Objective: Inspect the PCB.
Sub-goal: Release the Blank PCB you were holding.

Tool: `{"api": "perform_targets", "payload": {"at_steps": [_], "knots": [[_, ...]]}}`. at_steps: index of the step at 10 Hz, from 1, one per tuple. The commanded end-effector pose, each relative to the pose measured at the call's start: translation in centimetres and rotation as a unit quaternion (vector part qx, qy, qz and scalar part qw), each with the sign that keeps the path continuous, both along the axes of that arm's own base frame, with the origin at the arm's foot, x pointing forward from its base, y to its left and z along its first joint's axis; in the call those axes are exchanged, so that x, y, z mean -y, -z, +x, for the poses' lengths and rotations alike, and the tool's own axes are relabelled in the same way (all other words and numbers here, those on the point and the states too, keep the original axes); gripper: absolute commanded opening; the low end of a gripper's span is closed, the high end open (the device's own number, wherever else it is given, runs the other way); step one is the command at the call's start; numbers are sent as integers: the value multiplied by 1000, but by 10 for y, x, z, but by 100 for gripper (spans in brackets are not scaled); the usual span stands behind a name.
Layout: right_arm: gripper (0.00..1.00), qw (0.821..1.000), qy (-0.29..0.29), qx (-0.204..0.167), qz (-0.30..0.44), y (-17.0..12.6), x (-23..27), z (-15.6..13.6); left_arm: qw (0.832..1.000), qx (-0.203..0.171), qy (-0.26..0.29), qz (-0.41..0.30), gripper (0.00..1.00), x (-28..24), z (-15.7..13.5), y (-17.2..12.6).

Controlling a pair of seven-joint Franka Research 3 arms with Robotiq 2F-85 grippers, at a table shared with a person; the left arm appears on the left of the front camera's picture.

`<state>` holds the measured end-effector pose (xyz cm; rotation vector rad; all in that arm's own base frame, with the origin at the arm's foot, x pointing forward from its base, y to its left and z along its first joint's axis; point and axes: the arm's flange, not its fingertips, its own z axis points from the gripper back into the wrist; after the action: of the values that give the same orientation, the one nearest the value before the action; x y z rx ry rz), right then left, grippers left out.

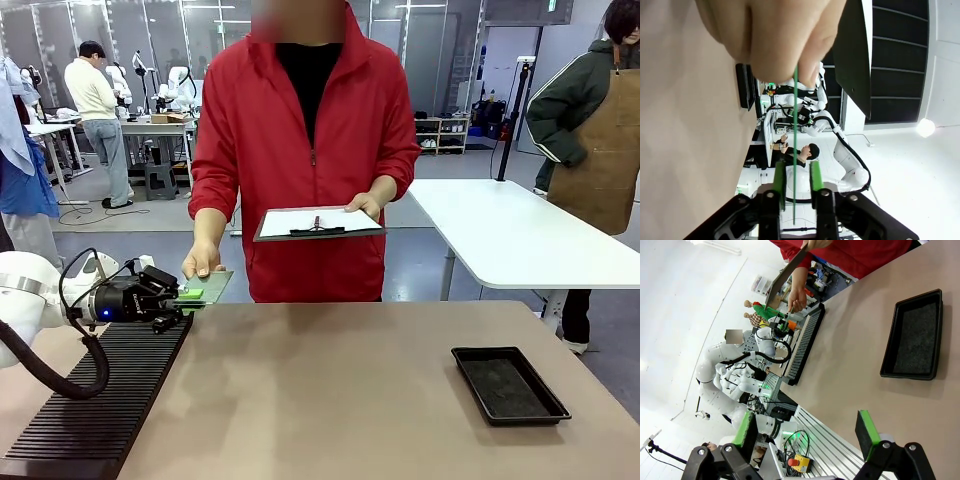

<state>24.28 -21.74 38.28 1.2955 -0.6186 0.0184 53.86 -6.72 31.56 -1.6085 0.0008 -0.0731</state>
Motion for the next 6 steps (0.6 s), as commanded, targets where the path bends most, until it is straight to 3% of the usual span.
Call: {"api": "perform_targets", "payload": {"at_steps": [1, 2, 3, 5, 6], "knots": [[100, 1000, 2, 10, 4, -1, 0, 1, 1000, 1, 3, 4, 61, 1, -1, 0], [100, 1000, 2, 10, 4, -1, 0, 1, 1000, 0, 1, 5, 67, 1, 0, 0], [100, 1000, 2, 10, 4, -1, 0, 1, 1000, 0, 2, 6, 87, 1, -1, -1], [100, 1000, 2, 10, 4, -1, 0, 1, 1000, -1, 2, 5, 100, 1, -1, 1], [100, 1000, 2, 10, 4, -1, 0, 1, 1000, -3, 2, 4, 100, 0, -1, 1]]}}
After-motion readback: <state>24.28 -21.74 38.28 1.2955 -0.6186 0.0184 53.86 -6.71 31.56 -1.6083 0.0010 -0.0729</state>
